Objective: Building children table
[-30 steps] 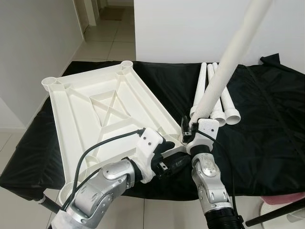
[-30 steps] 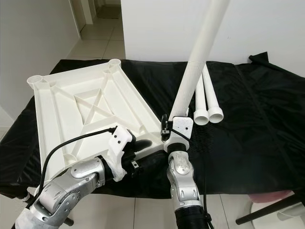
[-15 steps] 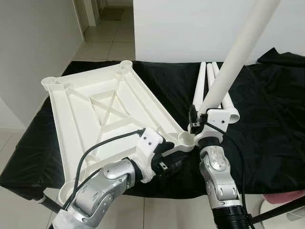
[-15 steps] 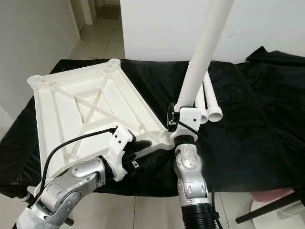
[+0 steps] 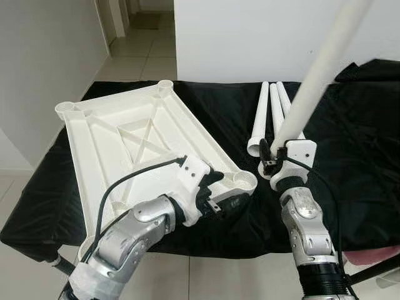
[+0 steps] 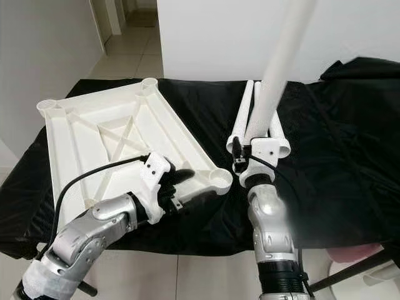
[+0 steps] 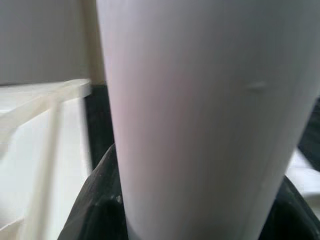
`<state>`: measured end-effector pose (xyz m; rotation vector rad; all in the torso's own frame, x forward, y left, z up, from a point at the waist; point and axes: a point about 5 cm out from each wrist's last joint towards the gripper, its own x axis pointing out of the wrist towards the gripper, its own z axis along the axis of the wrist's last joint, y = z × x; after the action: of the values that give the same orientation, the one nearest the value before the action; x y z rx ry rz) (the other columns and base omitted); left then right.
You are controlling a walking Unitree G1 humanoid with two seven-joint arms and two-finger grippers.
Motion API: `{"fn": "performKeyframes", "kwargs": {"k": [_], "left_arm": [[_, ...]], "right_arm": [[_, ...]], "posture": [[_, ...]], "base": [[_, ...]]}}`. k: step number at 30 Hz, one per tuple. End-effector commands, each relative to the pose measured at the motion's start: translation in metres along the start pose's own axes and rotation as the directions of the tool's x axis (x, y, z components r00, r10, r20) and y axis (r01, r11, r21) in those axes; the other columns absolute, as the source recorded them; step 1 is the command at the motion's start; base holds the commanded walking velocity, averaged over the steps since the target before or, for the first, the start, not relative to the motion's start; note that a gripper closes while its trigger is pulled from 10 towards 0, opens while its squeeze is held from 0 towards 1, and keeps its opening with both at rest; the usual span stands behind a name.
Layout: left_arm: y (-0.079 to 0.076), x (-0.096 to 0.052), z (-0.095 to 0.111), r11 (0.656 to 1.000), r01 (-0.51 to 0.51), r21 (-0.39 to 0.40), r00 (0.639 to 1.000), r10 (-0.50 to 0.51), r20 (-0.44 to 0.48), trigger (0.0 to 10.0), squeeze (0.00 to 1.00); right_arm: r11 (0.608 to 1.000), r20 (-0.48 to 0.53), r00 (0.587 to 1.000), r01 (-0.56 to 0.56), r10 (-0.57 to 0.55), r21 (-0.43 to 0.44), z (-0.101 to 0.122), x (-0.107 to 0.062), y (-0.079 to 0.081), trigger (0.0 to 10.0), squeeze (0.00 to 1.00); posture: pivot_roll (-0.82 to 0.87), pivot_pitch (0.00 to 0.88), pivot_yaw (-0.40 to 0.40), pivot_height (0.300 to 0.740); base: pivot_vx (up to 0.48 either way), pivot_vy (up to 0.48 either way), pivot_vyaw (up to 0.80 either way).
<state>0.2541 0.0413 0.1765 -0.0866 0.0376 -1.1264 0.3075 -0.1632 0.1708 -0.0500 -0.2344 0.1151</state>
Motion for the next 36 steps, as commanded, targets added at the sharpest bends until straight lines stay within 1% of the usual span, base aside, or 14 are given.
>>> {"fn": "performKeyframes", "kwargs": {"k": [1,2,4,7,12,15,20,24,26,27,28,33,34,36], "left_arm": [[0.01,0.0,0.012,1.0,-0.019,0.022,0.999,0.018,0.046,10.0,0.0],[0.01,0.0,0.012,1.0,-0.019,0.022,0.999,0.018,0.046,10.0,0.0],[0.017,0.006,0.025,0.998,-0.055,0.04,0.995,0.051,0.09,10.0,0.0],[0.018,0.009,0.032,0.998,-0.054,0.035,0.99,0.049,0.128,10.0,0.0],[0.017,0.015,0.052,0.999,0.006,0.052,0.981,-0.016,0.192,10.0,0.0],[0.016,0.017,0.057,0.998,0.035,0.049,0.978,-0.044,0.203,10.0,0.0],[0.014,0.024,0.067,0.993,0.067,0.1,0.973,-0.087,0.215,10.0,0.0],[0.01,0.03,0.072,0.989,0.08,0.124,0.972,-0.105,0.21,10.0,0.0],[0.008,0.033,0.076,0.984,0.1,0.149,0.972,-0.129,0.197,10.0,0.0],[0.008,0.033,0.076,0.984,0.1,0.149,0.972,-0.129,0.197,10.0,0.0],[0.006,0.037,0.08,0.98,0.123,0.154,0.969,-0.152,0.193,10.0,0.0],[0.004,0.041,0.082,0.978,0.144,0.154,0.967,-0.172,0.189,10.0,0.0],[0.003,0.045,0.084,0.975,0.155,0.158,0.967,-0.182,0.177,10.0,0.0],[0.003,0.047,0.085,0.975,0.158,0.159,0.968,-0.185,0.172,10.0,0.0]], "right_arm": [[0.988,-0.035,0.987,-0.155,0.155,0.012,-0.002,0.004,0.004,10.0,0.0],[0.988,-0.035,0.987,-0.155,0.155,0.012,-0.002,0.004,0.004,10.0,0.0],[0.966,-0.062,0.964,-0.257,0.259,0.036,-0.001,0.005,-0.001,10.0,0.0],[0.956,-0.091,0.952,-0.292,0.293,0.019,-0.004,0.004,-0.004,10.0,0.0],[0.922,-0.137,0.913,-0.388,0.384,-0.005,-0.004,0.003,-0.01,10.0,0.0],[0.907,-0.161,0.896,-0.422,0.414,-0.016,-0.006,0.001,-0.011,10.0,0.0],[0.858,-0.185,0.843,-0.513,0.504,0.001,-0.003,-0.003,-0.013,10.0,0.0],[0.837,-0.18,0.823,-0.547,0.539,0.009,0.002,-0.002,-0.013,10.0,0.0],[0.803,-0.166,0.789,-0.595,0.591,0.029,0.007,-0.003,-0.007,10.0,0.0],[0.803,-0.166,0.789,-0.595,0.591,0.029,0.007,-0.003,-0.007,10.0,0.0],[0.76,-0.16,0.747,-0.648,0.646,0.042,0.012,-0.005,0.0,10.0,0.0],[0.728,-0.179,0.711,-0.685,0.68,0.042,0.012,-0.008,0.002,10.0,0.0],[0.693,-0.194,0.674,-0.72,0.713,0.047,0.011,-0.011,0.004,10.0,0.0],[0.678,-0.201,0.657,-0.733,0.726,0.053,0.011,-0.012,0.005,10.0,0.0]], "posture": [[-0.03,0.019,0.043,0.74],[-0.03,0.019,0.043,0.74],[-0.03,0.018,0.044,0.74],[-0.04,0.013,0.047,0.74],[-0.04,0.009,0.051,0.74],[-0.04,0.007,0.055,0.74],[-0.04,0.0,0.053,0.74],[-0.06,0.0,0.055,0.74],[-0.06,0.0,0.055,0.74],[-0.06,0.0,0.055,0.74],[-0.06,0.0,0.056,0.74],[-0.07,0.0,0.057,0.74],[-0.07,0.0,0.06,0.74],[-0.07,0.0,0.06,0.74]], "base": [[0.0,0.0,0.0],[0.0,0.0,0.0],[0.0,0.0,0.0],[0.0,0.0,0.0],[0.0,0.0,0.0],[0.0,0.0,0.0],[0.0,0.0,0.0],[0.0,0.0,0.0],[0.0,0.0,0.0],[0.0,0.0,0.0],[0.0,0.0,0.0],[0.0,0.0,0.0],[0.0,0.0,0.0],[0.0,0.0,0.0]]}}
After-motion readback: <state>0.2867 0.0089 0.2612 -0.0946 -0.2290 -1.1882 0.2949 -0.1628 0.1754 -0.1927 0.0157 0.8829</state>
